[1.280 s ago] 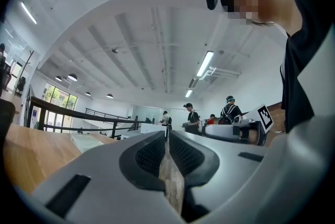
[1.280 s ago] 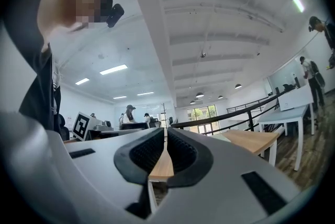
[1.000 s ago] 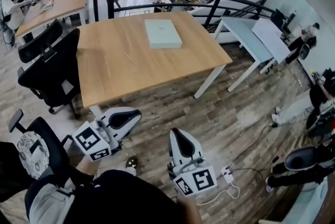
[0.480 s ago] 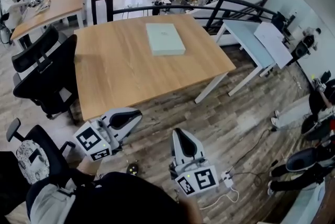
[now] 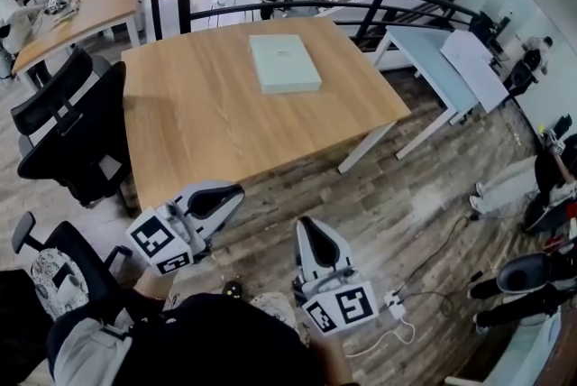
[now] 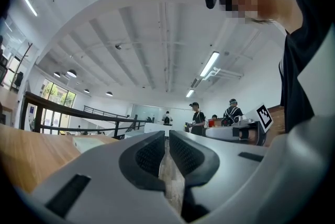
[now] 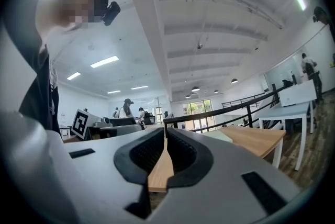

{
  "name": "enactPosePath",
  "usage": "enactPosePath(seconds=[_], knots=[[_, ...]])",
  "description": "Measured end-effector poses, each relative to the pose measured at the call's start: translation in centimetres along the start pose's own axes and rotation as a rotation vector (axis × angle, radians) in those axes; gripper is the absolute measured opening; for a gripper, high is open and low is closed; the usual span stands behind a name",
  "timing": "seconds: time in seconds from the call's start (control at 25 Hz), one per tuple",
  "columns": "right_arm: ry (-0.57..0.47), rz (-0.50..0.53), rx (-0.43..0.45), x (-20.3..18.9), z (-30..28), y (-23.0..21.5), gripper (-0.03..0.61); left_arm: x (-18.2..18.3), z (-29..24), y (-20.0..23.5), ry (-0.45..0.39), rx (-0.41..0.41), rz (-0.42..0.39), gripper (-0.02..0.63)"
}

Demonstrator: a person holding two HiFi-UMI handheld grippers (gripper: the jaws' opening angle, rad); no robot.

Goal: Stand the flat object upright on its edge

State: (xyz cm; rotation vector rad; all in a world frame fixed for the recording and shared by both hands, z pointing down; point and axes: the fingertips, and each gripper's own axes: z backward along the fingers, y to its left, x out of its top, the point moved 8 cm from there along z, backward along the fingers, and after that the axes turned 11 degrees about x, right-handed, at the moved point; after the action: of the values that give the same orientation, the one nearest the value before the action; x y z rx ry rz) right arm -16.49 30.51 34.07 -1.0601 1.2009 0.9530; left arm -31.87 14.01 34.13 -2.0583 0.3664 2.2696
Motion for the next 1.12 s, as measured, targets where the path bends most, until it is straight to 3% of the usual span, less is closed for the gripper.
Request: enactPosePath(seconds=[0.32,1.12], knots=[[-0.009,-0.025,0.047,-0.4,-1.5,-2.6,0.028,-0.8,-1.4,1.2,0.037,0.058,-0.019,0.035],[-0.037,-0.024,0.221,1.3,-7.1,-18.7,0.029,-1.2,-11.5,4.4,0.034,0.291,-0.043,0.036]])
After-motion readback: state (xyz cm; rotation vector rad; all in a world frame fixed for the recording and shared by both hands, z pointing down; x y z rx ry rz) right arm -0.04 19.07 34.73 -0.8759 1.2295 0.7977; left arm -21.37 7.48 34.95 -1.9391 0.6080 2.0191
